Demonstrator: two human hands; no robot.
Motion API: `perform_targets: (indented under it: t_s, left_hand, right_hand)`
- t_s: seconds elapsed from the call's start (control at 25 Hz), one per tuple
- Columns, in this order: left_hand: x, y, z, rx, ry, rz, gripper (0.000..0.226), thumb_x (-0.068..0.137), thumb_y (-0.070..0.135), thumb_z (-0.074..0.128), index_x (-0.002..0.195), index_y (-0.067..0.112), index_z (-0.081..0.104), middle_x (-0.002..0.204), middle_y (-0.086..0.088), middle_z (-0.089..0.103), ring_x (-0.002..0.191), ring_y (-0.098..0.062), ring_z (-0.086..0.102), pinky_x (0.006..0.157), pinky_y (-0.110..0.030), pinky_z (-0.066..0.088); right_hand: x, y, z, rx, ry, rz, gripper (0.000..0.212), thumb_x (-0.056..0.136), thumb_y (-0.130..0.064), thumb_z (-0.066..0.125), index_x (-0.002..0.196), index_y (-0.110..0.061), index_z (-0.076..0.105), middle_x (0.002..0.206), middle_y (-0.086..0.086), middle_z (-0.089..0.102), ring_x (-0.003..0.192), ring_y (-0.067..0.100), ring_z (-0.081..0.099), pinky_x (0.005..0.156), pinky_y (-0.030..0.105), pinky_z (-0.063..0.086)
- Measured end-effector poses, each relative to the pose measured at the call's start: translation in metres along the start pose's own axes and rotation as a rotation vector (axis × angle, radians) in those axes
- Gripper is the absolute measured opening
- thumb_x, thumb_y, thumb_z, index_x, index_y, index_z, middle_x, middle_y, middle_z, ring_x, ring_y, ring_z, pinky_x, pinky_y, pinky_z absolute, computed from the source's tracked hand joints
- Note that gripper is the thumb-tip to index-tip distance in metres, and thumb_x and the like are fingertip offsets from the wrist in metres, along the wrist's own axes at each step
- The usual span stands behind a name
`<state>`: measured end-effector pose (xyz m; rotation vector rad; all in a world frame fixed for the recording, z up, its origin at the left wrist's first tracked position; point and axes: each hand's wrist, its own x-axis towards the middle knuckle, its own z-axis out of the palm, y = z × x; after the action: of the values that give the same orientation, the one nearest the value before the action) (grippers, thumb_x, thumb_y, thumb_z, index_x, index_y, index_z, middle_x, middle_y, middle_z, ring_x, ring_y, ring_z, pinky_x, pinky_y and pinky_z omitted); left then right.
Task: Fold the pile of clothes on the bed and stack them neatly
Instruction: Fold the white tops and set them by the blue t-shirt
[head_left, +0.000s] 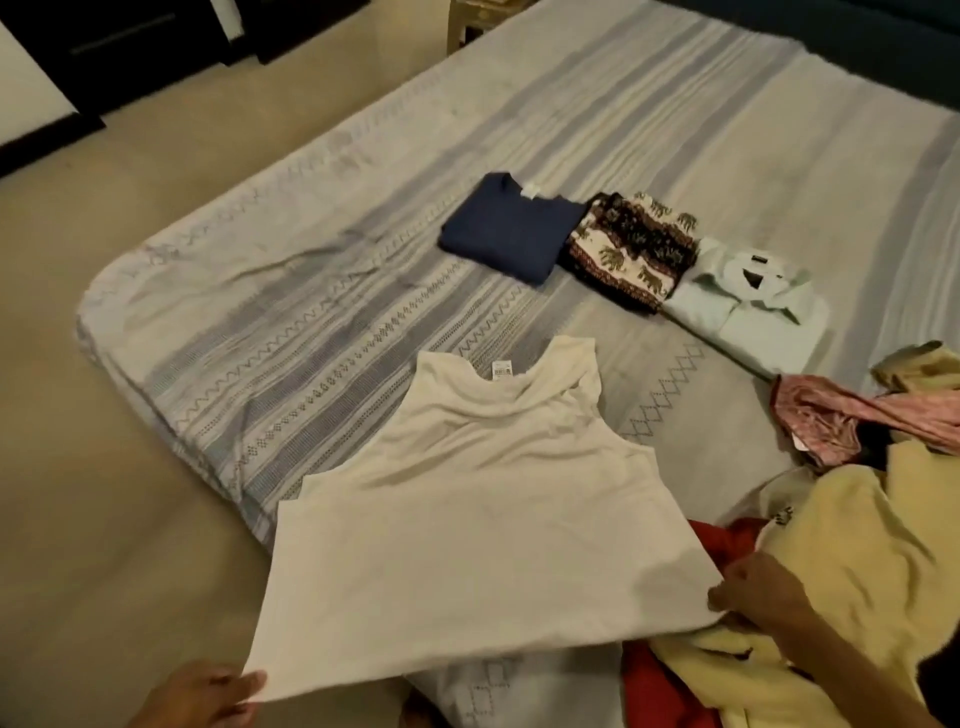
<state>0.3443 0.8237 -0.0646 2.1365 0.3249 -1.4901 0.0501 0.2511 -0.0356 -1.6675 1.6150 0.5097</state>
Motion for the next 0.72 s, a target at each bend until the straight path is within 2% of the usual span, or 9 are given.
perform_targets:
  t_s: [0.12,0.24,0.36,0.44,0.48,0.56,0.6,0.64,0.72]
  left_hand:
    - [-0.006,-0.013,0.003,-0.167,0.031,-0.013,0.016,0.099,0.01,0.067,0.097,-0.005,0.071,0.082,-0.014,0.074,0.059,-0.008,0.072,0.056,-0.016,0.055]
    - [-0.023,0.002,0.001,-0.414,0.158,0.043,0.008,0.094,-0.007,0.066,0.093,-0.013,0.061,0.095,-0.031,0.067,0.073,-0.036,0.07,0.051,-0.025,0.06]
    - [-0.041,0.022,-0.012,-0.427,0.231,0.168,0.017,0.092,-0.012,0.065,0.103,-0.001,0.058,0.073,-0.027,0.061,0.066,-0.032,0.059,0.051,-0.031,0.06]
    - [-0.049,0.03,-0.023,-0.414,0.226,0.229,0.029,0.094,-0.008,0.065,0.115,0.011,0.057,0.067,-0.025,0.055,0.059,-0.029,0.053,0.055,-0.034,0.058]
    - [-0.051,0.034,-0.028,-0.398,0.211,0.262,0.027,0.096,-0.006,0.063,0.118,0.01,0.059,0.069,-0.024,0.055,0.06,-0.029,0.054,0.057,-0.034,0.058]
    - [-0.052,0.047,-0.041,-0.368,0.203,0.316,0.021,0.1,-0.003,0.057,0.117,-0.001,0.069,0.082,-0.03,0.063,0.069,-0.035,0.065,0.068,-0.031,0.063]
    - [-0.055,0.056,-0.048,-0.34,0.199,0.336,0.021,0.101,-0.004,0.056,0.113,-0.004,0.073,0.094,-0.032,0.07,0.079,-0.038,0.073,0.074,-0.028,0.064]
    - [-0.062,0.069,-0.054,-0.318,0.17,0.358,0.021,0.099,-0.004,0.057,0.11,-0.004,0.075,0.105,-0.029,0.074,0.09,-0.039,0.076,0.079,-0.025,0.063]
    - [-0.085,0.098,-0.066,-0.156,0.113,0.402,0.019,0.091,-0.003,0.071,0.108,0.003,0.078,0.105,-0.016,0.079,0.097,-0.03,0.078,0.082,-0.018,0.06]
  right_hand:
    - [-0.012,0.008,-0.013,0.045,-0.069,0.033,0.048,0.061,0.011,0.088,0.092,-0.001,0.053,0.083,0.022,0.065,0.054,0.029,0.065,0.048,0.032,0.056]
    - [-0.03,0.01,-0.033,-0.056,-0.18,0.005,0.062,0.068,0.009,0.087,0.107,-0.008,0.042,0.102,0.022,0.058,0.063,0.031,0.065,0.046,0.03,0.053]
    - [-0.035,0.014,-0.049,-0.118,-0.406,0.105,0.071,0.066,0.005,0.086,0.114,-0.013,0.036,0.099,0.033,0.063,0.056,0.031,0.061,0.049,0.032,0.049]
    - [-0.035,0.015,-0.056,-0.033,-0.576,0.186,0.076,0.069,0.009,0.086,0.12,-0.012,0.033,0.092,0.039,0.065,0.059,0.031,0.055,0.053,0.036,0.048]
    - [-0.035,0.014,-0.059,0.067,-0.622,0.206,0.076,0.072,0.012,0.085,0.123,-0.012,0.033,0.087,0.038,0.062,0.059,0.03,0.05,0.055,0.038,0.049]
    - [-0.036,-0.001,-0.069,0.273,-0.641,0.173,0.073,0.074,0.011,0.086,0.126,-0.016,0.044,0.078,0.025,0.052,0.059,0.028,0.043,0.058,0.04,0.05]
    - [-0.038,-0.015,-0.077,0.339,-0.623,0.131,0.067,0.072,0.007,0.088,0.126,-0.011,0.054,0.078,0.021,0.049,0.059,0.028,0.043,0.061,0.041,0.052]
    - [-0.041,-0.032,-0.088,0.361,-0.591,0.063,0.063,0.068,0.001,0.091,0.124,-0.001,0.061,0.079,0.021,0.05,0.06,0.029,0.047,0.067,0.043,0.055]
    - [-0.049,-0.063,-0.109,0.335,-0.575,-0.054,0.049,0.068,-0.01,0.09,0.111,0.009,0.073,0.092,0.027,0.064,0.073,0.034,0.061,0.084,0.046,0.06]
